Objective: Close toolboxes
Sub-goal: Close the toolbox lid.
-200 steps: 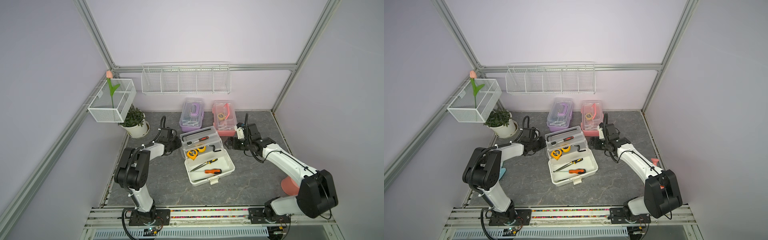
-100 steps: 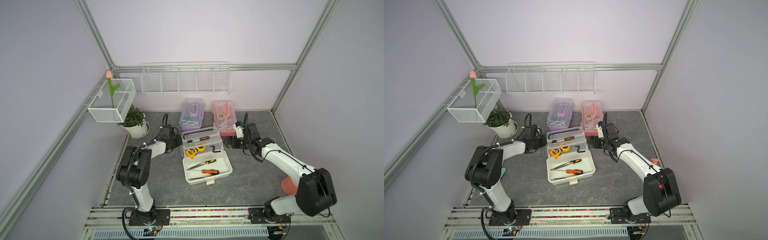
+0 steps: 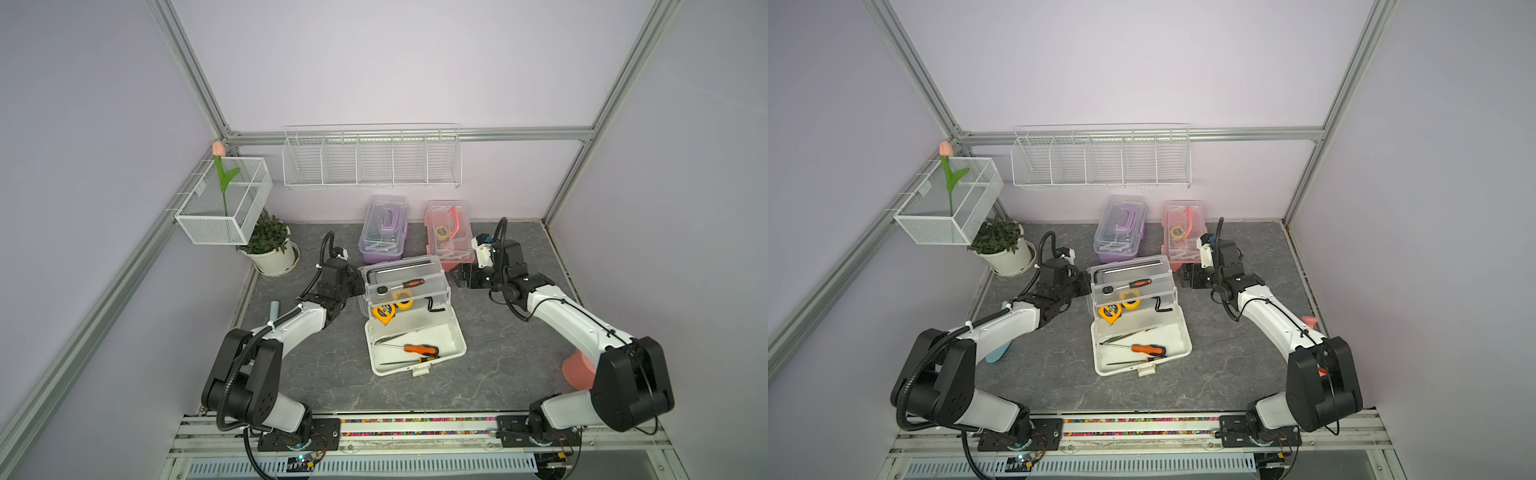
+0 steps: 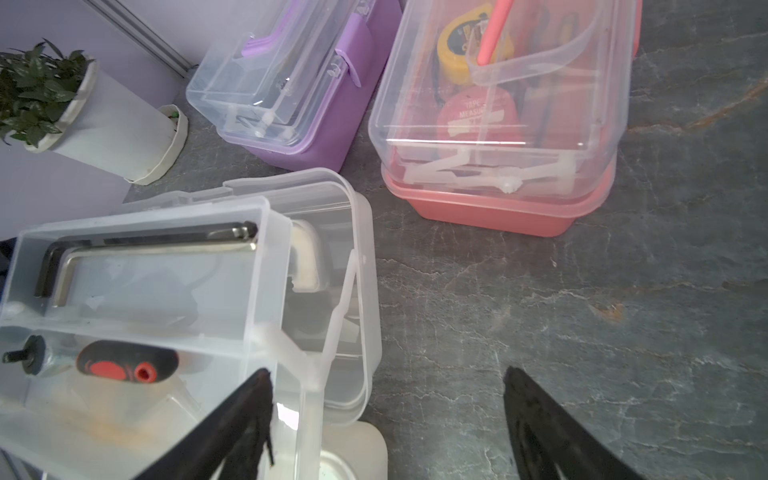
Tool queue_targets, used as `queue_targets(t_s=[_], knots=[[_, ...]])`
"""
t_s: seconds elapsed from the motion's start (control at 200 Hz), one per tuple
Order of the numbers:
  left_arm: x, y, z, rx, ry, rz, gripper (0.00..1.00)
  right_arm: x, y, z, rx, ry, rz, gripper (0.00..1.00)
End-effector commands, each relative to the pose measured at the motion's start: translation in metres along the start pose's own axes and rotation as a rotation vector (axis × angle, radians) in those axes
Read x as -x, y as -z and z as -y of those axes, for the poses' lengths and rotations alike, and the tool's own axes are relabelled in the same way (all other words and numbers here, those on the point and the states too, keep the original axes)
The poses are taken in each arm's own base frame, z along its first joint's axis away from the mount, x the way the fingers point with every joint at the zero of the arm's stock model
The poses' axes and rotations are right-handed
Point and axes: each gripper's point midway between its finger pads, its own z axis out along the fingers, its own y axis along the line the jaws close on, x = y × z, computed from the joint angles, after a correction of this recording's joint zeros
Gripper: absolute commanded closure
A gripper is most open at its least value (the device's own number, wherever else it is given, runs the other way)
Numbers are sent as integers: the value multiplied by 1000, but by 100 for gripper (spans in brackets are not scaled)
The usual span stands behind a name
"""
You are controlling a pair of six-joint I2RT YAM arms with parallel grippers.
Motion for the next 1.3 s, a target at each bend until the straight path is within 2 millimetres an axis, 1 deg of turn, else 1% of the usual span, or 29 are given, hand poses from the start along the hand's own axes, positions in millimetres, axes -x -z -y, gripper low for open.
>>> queue_targets(t_s=[0.0,0.075,0.135,0.225,0.355,0.47,0.595,0.705,0.81,0.935,1.035,1.135,1.19,1.26,1.295], knots=[[61,32,45,-122,-77,262,100,25,16,-21,87,61,96,12],[60,38,48,-112,-106,289,100,29,18,-26,108,62,108,11],[57,38,48,-113,-107,296,100,29,17,-28,123,62,101,11],[54,35,45,-106,-104,295,100,22,10,-33,145,58,67,9],[53,35,45,-117,-102,325,100,9,-1,-33,142,58,27,5],[53,38,46,-135,-109,359,100,10,-1,-33,137,71,37,4],[49,51,58,-179,-151,411,100,14,-1,-34,143,94,58,0],[41,65,68,-186,-196,458,100,15,-6,-29,120,121,70,4],[33,71,74,-185,-216,468,100,10,-11,-30,123,153,58,14],[25,77,80,-188,-234,475,100,-1,-18,-25,72,224,56,18],[22,81,85,-196,-241,484,100,-5,-26,-18,22,266,72,25],[22,85,86,-191,-247,496,100,-1,-30,-13,-17,297,128,39],[22,86,85,-184,-250,499,100,4,-30,-11,-30,306,165,52],[23,87,83,-178,-247,502,100,14,-30,-14,-28,316,213,64],[23,87,83,-176,-247,502,100,17,-30,-16,-22,318,227,74]])
